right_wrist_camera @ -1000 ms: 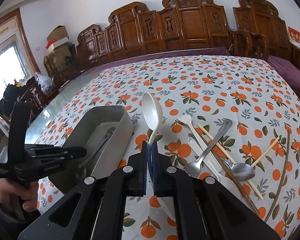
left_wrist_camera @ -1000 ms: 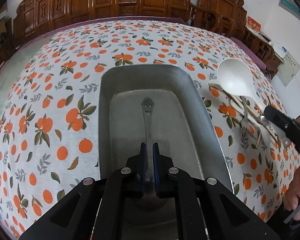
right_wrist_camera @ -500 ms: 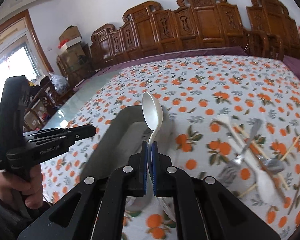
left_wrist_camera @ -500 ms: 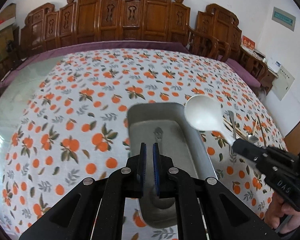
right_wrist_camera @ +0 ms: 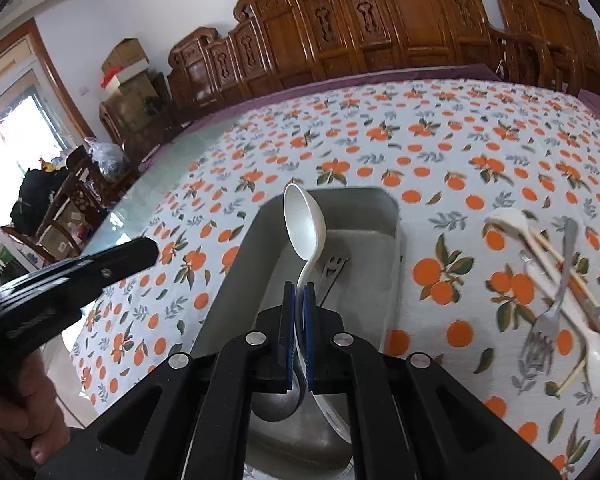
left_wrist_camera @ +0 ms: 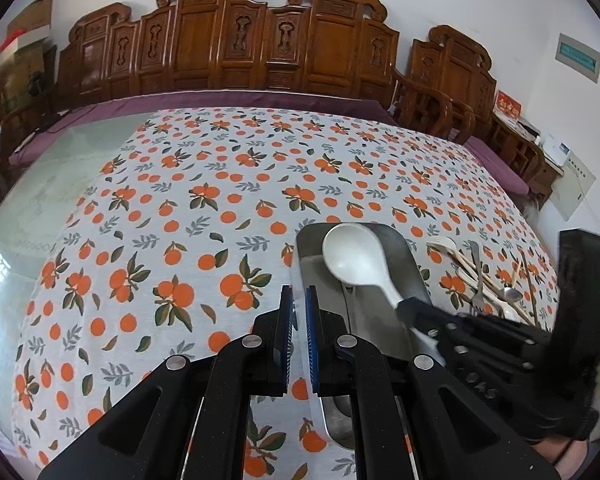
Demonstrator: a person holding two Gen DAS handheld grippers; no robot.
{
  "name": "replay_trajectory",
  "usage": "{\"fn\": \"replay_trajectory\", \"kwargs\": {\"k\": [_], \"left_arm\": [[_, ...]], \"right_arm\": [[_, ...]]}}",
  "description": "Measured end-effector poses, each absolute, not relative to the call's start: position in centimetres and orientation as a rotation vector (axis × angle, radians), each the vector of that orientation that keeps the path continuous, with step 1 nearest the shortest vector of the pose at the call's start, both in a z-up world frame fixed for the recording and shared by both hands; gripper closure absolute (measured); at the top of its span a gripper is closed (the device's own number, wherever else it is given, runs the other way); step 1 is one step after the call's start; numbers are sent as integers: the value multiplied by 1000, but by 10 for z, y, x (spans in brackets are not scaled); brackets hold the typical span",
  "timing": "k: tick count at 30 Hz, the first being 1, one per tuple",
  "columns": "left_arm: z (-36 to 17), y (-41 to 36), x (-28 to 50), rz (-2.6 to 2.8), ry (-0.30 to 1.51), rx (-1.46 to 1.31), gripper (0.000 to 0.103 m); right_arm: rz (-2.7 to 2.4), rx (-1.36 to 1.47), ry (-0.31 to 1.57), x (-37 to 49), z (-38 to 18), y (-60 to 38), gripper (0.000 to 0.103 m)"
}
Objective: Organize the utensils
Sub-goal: 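Lower the white plastic spoon into the grey tray and open the right gripper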
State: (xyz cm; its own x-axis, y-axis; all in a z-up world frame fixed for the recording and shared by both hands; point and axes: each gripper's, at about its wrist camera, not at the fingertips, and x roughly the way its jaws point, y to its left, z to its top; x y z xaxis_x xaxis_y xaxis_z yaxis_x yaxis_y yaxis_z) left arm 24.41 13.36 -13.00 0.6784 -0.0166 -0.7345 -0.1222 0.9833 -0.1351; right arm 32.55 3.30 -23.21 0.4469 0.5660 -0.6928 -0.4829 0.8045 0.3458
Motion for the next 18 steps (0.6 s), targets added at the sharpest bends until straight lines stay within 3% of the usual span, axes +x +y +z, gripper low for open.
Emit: {"fn": "replay_trajectory", "kwargs": {"k": [8,18], "left_arm": [[-130,133,244,53,827,-177,98],[-127,115,245,3,807,-178,98]], "right_arm": [[711,134,908,322,-237,31,94],[639,8,760,316,-193,-23,94]]}}
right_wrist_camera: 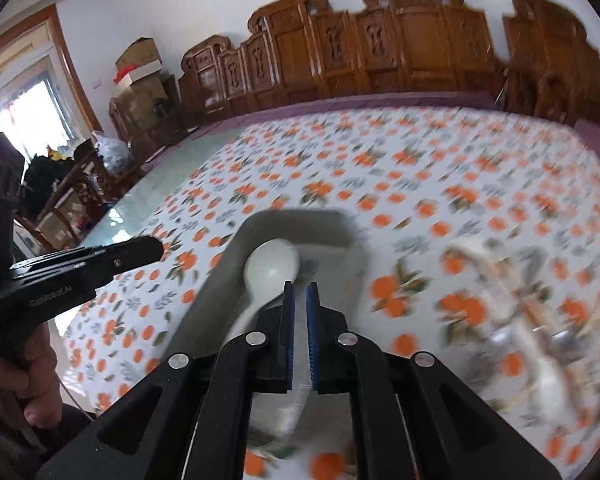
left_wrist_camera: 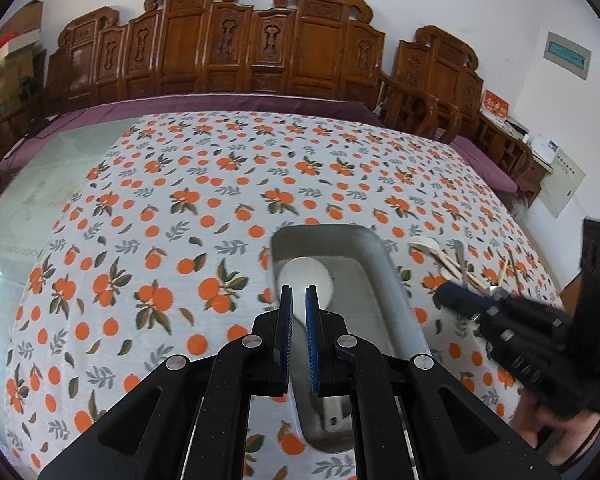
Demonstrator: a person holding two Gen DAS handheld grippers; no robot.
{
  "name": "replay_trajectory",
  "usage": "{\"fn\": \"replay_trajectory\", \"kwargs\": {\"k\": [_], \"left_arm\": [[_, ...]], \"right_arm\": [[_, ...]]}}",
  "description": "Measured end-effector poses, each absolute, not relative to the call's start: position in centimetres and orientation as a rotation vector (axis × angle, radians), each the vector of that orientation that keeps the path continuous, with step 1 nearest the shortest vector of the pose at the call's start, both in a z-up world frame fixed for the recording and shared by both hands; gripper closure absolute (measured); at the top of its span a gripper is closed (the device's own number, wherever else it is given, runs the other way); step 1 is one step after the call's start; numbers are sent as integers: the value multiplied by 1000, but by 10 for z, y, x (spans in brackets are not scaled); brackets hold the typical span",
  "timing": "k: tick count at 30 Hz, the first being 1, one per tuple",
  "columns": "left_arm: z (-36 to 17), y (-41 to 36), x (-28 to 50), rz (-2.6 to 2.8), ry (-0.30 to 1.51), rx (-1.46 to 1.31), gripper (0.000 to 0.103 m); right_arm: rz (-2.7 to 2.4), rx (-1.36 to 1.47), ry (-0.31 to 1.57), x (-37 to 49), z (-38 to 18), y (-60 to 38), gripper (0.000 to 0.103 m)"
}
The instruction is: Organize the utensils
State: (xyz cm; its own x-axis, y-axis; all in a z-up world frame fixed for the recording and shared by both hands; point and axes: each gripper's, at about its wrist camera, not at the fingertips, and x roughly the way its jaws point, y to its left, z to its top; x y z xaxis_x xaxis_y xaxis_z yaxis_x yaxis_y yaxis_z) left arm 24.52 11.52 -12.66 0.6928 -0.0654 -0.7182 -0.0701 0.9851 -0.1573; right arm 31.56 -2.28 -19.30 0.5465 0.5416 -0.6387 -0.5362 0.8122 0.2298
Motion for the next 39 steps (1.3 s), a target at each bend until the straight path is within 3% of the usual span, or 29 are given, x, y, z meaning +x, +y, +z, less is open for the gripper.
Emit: {"fn": "replay_trajectory", "kwargs": {"k": [6,8,10,15,17,21,28,37,39], "left_arm": [[-126,85,249,-58,804,-156,97],[-126,74,251,-78,803,-145,93],[-127,62,253,-99,801,-136,83],[-132,38,258,-137,808,-119,75],[-134,30,259,-149,813,-113,75],[-140,13,262,-174,823,-96,74],[-147,-6,262,-201,835,-71,74],[-150,-16,258,-216,839,-49,74],[-149,-17,258,-214,839,-47,74]], "right_arm": [[545,-46,690,319,-168,-78,94],[500,-74,677,323,-166,-101,94],[460,-90,677,327,-167,-120,94],[368,-88,709,342,-185,-167,91],[340,-87,728,347,-196,-179,82],[309,-74,779,355,-219,-197,81],[319,-3,871,366,-248,-203,70],[343,85,972,373,-265,-204,70],[348,98,986,374,-267,-204,77]]}}
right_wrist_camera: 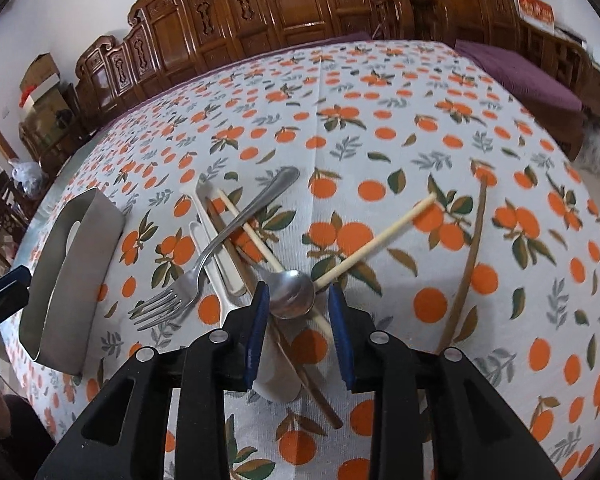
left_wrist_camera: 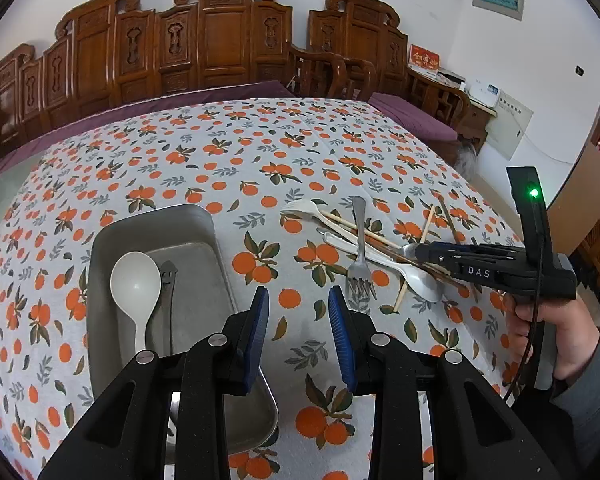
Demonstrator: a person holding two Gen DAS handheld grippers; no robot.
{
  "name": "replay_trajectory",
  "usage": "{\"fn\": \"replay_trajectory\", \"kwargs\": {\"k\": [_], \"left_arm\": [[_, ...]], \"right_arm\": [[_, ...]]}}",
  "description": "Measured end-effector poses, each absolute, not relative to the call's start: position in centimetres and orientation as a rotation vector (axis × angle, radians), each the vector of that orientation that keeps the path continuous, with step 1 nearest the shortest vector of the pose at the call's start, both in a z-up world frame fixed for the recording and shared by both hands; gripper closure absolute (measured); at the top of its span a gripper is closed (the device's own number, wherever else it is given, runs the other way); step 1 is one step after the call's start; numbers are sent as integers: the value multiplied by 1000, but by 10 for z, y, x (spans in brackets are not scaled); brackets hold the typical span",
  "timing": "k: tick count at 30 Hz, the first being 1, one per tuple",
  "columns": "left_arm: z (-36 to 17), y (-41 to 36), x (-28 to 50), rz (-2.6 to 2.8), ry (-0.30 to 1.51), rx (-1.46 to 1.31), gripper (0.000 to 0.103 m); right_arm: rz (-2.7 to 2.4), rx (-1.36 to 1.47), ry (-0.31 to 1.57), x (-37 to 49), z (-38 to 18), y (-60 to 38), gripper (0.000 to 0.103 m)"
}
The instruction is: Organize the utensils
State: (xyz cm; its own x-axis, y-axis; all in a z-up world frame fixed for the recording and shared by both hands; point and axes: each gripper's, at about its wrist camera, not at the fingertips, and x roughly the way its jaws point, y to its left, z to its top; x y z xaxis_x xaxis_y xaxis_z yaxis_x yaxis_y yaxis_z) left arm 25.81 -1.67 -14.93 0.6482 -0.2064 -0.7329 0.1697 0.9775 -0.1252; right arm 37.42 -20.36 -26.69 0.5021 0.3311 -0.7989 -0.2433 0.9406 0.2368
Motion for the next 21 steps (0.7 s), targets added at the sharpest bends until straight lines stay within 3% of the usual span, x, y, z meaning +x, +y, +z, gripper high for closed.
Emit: {"fn": "replay_trajectory", "kwargs": {"k": [8,21], "left_arm": [[-149,-17,257,-211,837,-46,74],[-151,-34,254,-201,831,-16,74]], "right_arm": [[355,116,959,372,-260,-208,100],[349,45,793,348,-213,-221,101]]}}
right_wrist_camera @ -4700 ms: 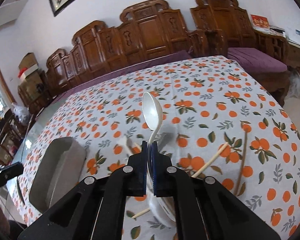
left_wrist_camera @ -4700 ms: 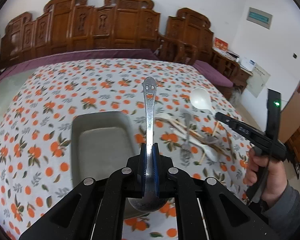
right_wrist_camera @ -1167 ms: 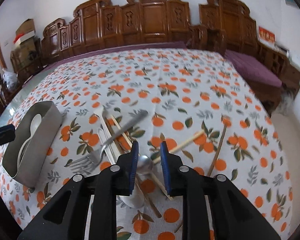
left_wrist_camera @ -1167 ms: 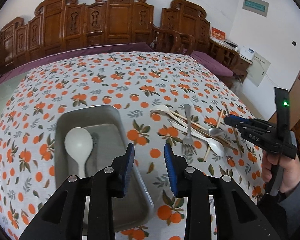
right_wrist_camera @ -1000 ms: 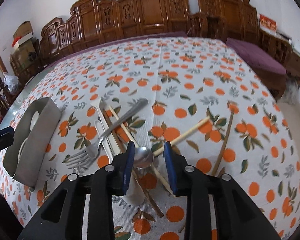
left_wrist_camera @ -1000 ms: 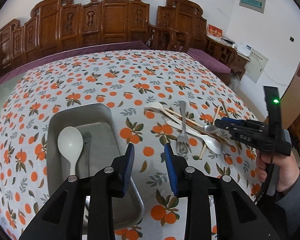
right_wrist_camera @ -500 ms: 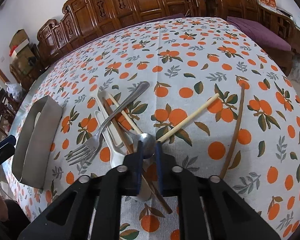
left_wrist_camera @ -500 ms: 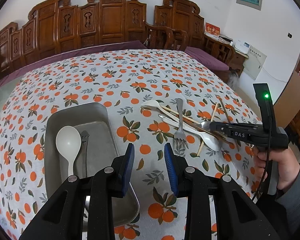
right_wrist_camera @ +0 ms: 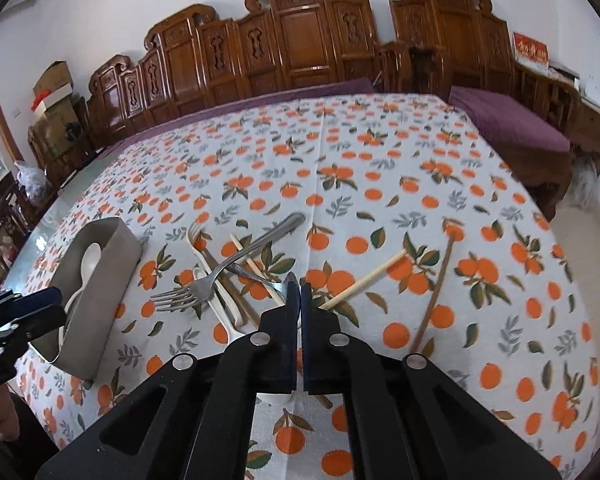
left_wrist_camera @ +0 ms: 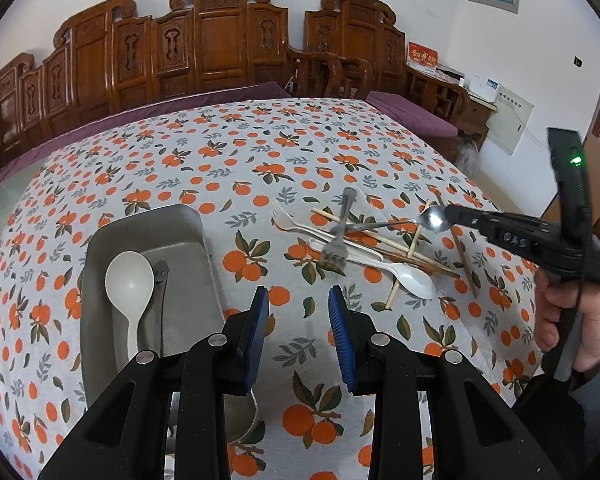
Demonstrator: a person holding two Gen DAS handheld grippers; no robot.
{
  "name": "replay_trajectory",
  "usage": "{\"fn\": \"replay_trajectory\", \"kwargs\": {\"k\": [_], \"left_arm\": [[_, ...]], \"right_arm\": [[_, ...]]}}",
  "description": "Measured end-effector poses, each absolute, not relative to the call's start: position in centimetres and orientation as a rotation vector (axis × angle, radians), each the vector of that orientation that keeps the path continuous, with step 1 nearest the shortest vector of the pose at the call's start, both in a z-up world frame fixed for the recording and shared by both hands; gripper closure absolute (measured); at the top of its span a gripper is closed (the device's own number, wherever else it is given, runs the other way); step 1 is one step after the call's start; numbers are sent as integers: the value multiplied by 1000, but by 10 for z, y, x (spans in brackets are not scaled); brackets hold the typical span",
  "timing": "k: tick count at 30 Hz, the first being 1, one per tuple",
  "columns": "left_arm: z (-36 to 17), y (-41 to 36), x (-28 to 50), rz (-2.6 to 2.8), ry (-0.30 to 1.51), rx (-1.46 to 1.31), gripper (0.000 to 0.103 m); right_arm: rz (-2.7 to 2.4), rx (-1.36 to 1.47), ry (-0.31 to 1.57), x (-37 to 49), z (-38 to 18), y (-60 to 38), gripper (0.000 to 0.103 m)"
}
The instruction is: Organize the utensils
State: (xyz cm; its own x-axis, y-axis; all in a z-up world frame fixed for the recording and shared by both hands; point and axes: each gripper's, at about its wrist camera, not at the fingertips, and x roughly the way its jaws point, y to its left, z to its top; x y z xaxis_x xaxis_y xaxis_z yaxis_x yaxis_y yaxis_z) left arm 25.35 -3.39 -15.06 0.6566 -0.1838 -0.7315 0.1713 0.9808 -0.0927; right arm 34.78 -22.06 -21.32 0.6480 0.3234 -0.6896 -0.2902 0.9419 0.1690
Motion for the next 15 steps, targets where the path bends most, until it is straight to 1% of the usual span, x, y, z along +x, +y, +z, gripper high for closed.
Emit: {"fn": "replay_trajectory", "kwargs": {"k": [7,15], "left_arm": [[-150,-49,258,-201,835,21,74],[-145,-73,286,-251,862,52,74]], "right_arm": [[304,55,709,335,-192,-247,101],[236,62,706,351,-199,-262,101]]}}
